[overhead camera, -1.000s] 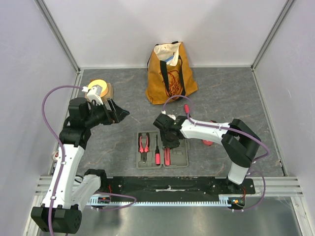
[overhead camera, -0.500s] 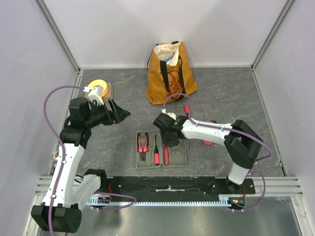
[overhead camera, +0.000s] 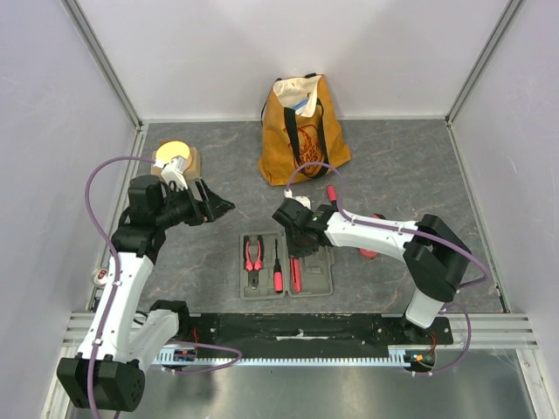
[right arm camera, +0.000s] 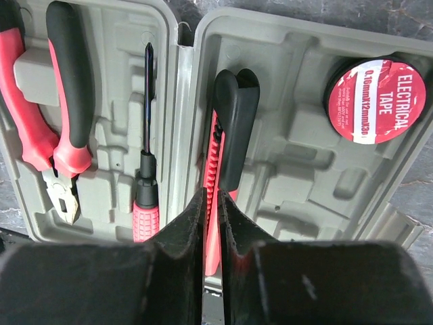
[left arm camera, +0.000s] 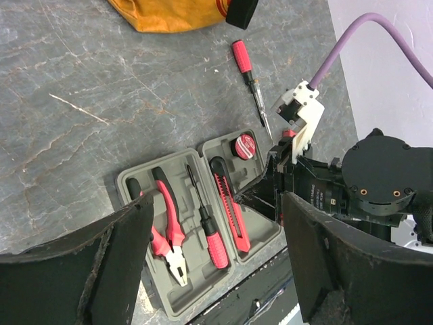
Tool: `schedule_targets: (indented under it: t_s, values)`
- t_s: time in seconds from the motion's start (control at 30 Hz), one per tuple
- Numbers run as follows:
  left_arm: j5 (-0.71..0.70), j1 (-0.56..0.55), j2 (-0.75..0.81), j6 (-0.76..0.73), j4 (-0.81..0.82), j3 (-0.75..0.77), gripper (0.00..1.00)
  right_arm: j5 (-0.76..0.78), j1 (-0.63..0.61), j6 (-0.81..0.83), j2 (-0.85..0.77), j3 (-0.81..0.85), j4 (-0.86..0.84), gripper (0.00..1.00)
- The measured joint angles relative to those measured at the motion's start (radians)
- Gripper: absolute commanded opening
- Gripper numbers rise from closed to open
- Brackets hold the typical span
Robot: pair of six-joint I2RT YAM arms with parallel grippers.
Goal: Pack the tool kit
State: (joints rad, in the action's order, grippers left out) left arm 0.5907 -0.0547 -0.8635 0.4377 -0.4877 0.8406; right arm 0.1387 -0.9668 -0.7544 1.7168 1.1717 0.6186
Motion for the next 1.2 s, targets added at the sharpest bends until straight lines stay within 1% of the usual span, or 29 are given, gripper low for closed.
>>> schedule_targets:
  t_s: [0.33,0.43,0.53,0.63,0.83,1.1,1.2]
  values:
    - [0.049,-0.01,-0.003,0.045,0.044,-0.079,0.79,-0.005,0.002,-0.004,0.034,-0.018,-0.017,0.1]
    - [0.051,-0.016,-0.003,0.054,0.053,-0.097,0.77,-0.005,0.002,-0.003,0.034,-0.019,-0.019,0.06]
    - [0.06,-0.027,-0.003,0.07,0.072,-0.118,0.74,-0.006,0.002,-0.001,0.034,-0.019,-0.02,0.02]
    - [0.066,-0.051,-0.006,0.087,0.09,-0.143,0.69,-0.012,0.003,0.0,0.034,-0.02,-0.029,0.0]
    - [0.046,-0.145,-0.029,0.125,0.116,-0.181,0.57,-0.052,0.018,-0.002,0.029,-0.048,-0.088,0.0]
    - [-0.051,-0.33,-0.119,0.177,0.167,-0.193,0.48,-0.116,0.045,0.003,0.033,-0.084,-0.163,0.0]
    - [-0.099,-0.378,-0.166,0.193,0.172,-0.193,0.46,-0.132,0.051,0.008,0.039,-0.1,-0.194,0.0]
